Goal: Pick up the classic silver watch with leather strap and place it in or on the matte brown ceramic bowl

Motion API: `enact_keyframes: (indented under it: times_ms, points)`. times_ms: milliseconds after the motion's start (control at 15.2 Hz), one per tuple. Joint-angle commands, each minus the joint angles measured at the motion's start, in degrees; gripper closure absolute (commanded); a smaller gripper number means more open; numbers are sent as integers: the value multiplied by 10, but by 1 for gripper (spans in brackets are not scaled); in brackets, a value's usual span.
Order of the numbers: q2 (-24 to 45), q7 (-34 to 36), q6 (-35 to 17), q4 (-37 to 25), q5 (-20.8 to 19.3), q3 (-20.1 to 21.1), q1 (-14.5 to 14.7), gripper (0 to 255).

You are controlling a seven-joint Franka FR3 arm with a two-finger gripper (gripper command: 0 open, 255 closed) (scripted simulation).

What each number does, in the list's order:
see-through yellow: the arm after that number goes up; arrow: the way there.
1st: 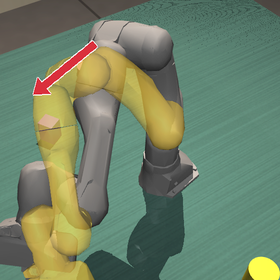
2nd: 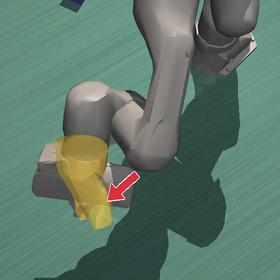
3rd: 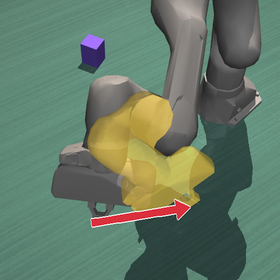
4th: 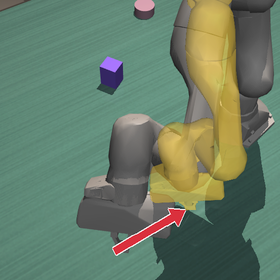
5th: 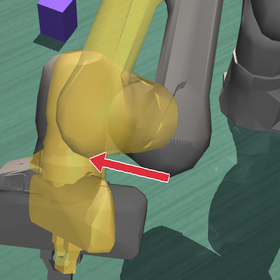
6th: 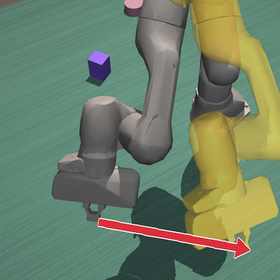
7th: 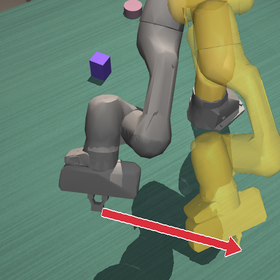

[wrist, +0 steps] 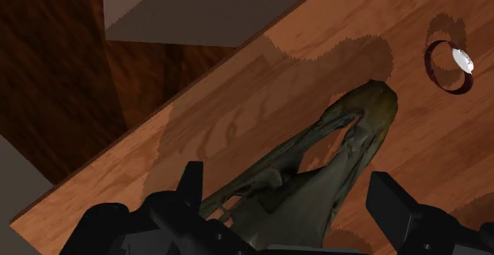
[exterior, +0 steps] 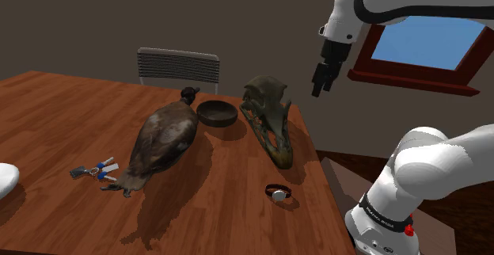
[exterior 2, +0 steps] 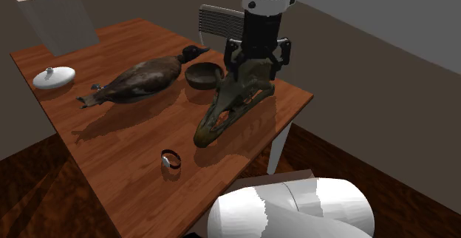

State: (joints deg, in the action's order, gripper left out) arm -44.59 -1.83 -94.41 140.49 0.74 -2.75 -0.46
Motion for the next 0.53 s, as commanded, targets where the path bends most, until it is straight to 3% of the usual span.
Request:
enact_keyframes:
  times_ms: [0,462]
  points:
    - [0,0,0,0,0,0,0,0]
    - [-13,30,-82,74,39,80,59,0]
